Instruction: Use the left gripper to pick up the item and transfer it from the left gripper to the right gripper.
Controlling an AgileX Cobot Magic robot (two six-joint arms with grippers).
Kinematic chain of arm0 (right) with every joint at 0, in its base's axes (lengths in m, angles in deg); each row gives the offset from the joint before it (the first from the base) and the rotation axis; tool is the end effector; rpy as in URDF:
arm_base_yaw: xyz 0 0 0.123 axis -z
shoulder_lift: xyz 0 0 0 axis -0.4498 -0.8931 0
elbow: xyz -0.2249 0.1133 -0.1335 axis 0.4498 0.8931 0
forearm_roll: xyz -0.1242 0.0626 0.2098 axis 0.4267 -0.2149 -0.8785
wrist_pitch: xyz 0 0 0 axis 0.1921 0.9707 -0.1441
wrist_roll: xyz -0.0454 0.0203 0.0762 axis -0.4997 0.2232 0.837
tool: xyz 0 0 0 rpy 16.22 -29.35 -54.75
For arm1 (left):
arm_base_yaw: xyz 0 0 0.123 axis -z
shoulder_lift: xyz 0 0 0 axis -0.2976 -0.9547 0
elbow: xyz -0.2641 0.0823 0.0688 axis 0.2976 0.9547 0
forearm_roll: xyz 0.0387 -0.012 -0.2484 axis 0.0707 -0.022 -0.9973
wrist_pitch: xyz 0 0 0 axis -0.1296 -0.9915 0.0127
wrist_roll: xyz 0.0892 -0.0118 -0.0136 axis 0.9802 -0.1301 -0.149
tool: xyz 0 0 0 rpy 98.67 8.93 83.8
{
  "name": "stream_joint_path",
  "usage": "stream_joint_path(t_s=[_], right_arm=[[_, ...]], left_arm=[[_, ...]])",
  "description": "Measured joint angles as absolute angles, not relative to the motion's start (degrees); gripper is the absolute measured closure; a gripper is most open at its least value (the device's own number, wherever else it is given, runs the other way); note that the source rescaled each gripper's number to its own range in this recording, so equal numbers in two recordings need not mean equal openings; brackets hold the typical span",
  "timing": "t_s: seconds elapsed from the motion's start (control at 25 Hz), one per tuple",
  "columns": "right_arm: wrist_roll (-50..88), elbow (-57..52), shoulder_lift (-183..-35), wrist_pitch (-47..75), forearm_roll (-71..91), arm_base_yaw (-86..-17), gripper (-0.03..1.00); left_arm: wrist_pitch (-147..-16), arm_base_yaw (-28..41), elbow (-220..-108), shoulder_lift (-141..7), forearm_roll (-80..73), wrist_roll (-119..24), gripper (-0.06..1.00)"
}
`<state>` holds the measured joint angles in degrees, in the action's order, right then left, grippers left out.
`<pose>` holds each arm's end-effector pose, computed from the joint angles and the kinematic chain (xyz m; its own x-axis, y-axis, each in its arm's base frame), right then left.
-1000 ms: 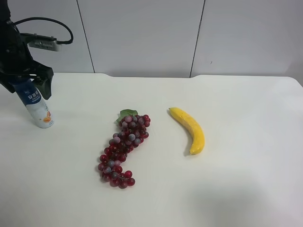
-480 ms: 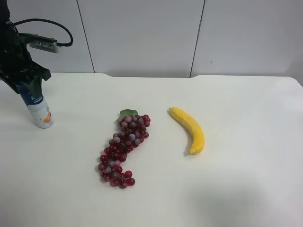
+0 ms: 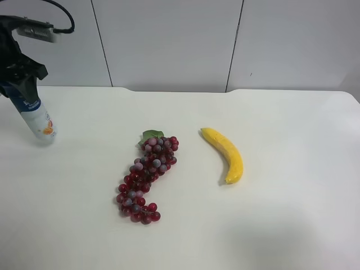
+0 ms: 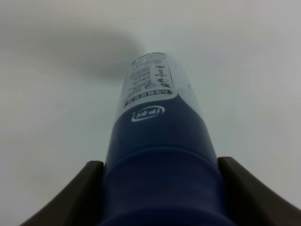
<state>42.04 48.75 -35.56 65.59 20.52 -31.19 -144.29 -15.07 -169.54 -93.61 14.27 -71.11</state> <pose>-0.0059 -0.0045 0.2794 -0.4439 -0.0536 -0.8944 -0.0458 0.9983 -0.0371 0.3575 -0.0075 0.2853 -0.9456 0.2498 -0.2084 0.2298 0.9664 0.1155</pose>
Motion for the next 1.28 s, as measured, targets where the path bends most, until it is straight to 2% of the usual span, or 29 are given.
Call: stream_joint_path(t_s=[0.48, 1.28], right_arm=[[42.0, 48.7, -35.6, 65.6, 20.5, -31.2, -0.03], [42.0, 48.7, -35.6, 65.6, 20.5, -31.2, -0.03]], left_arm=[[-146.8, -13.8, -169.5, -85.5, -0.6, -72.5, 0.94], [-145.1, 3.9, -169.5, -85.0, -19.3, -73.1, 0.94]])
